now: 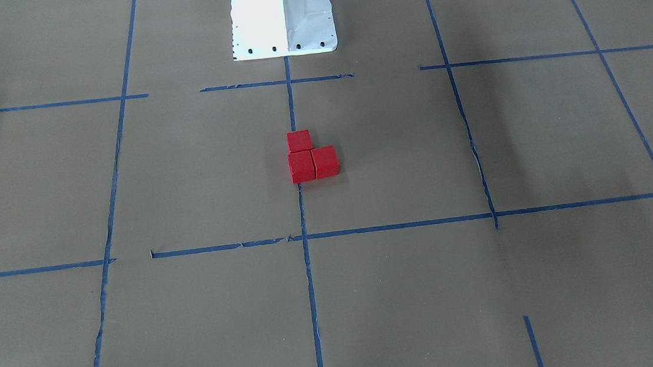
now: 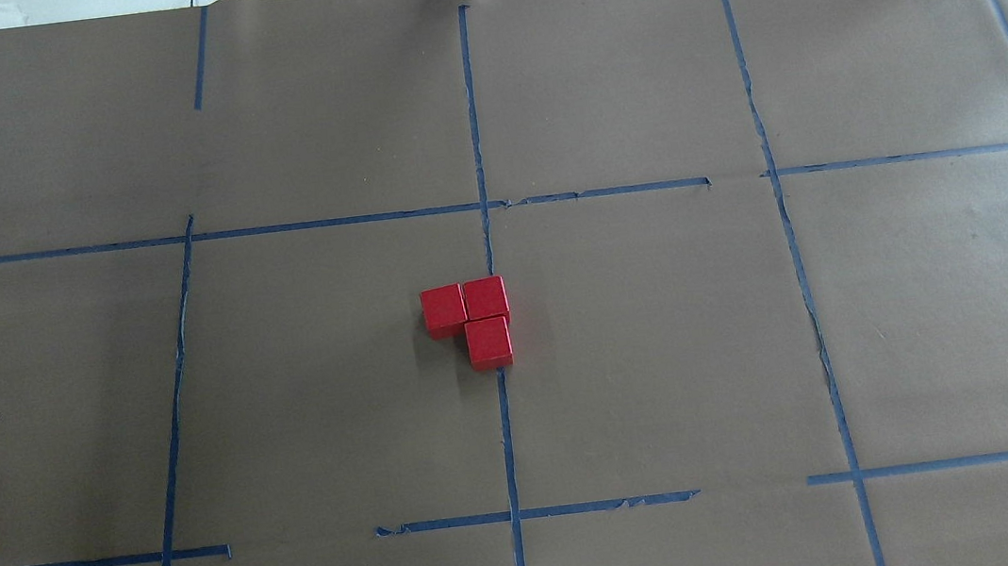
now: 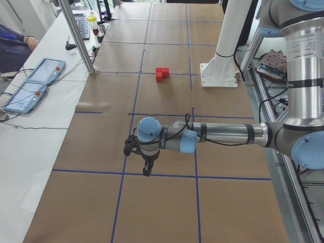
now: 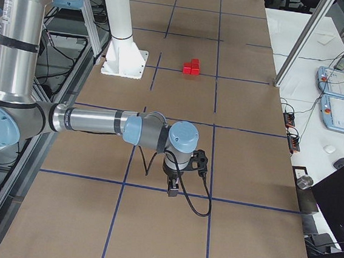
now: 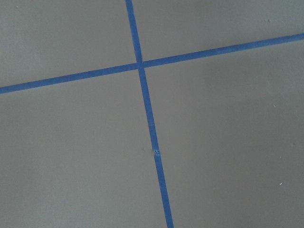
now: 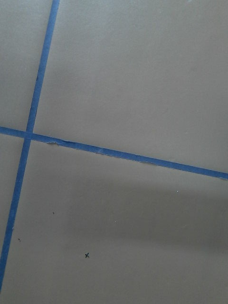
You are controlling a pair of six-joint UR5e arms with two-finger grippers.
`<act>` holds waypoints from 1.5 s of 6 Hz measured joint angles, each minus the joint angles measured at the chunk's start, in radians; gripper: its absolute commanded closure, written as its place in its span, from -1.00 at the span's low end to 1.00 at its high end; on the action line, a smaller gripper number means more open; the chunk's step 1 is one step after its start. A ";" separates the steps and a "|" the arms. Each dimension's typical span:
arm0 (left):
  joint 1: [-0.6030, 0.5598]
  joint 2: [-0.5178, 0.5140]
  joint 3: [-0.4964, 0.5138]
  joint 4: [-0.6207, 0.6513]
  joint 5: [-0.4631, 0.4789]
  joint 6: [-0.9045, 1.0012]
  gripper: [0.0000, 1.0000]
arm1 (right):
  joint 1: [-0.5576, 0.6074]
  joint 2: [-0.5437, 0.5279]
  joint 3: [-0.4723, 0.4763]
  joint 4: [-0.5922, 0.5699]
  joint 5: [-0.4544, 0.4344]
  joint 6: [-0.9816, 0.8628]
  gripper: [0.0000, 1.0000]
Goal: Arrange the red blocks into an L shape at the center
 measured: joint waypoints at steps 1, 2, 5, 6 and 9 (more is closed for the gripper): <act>-0.010 0.008 -0.003 -0.002 -0.004 0.005 -1.00 | 0.000 0.000 0.000 0.000 0.000 0.000 -1.00; -0.019 0.022 -0.012 -0.003 -0.004 0.007 -1.00 | 0.000 0.000 0.000 0.000 0.000 0.001 -1.00; -0.030 0.034 -0.034 -0.006 0.002 -0.006 -1.00 | 0.000 0.000 -0.003 0.000 0.000 0.002 -1.00; -0.032 0.033 -0.047 -0.006 -0.001 -0.012 -1.00 | 0.000 0.000 -0.003 0.000 0.000 0.002 -1.00; -0.033 0.039 -0.036 -0.006 0.005 -0.011 -1.00 | 0.000 -0.003 -0.005 0.000 0.000 0.000 -1.00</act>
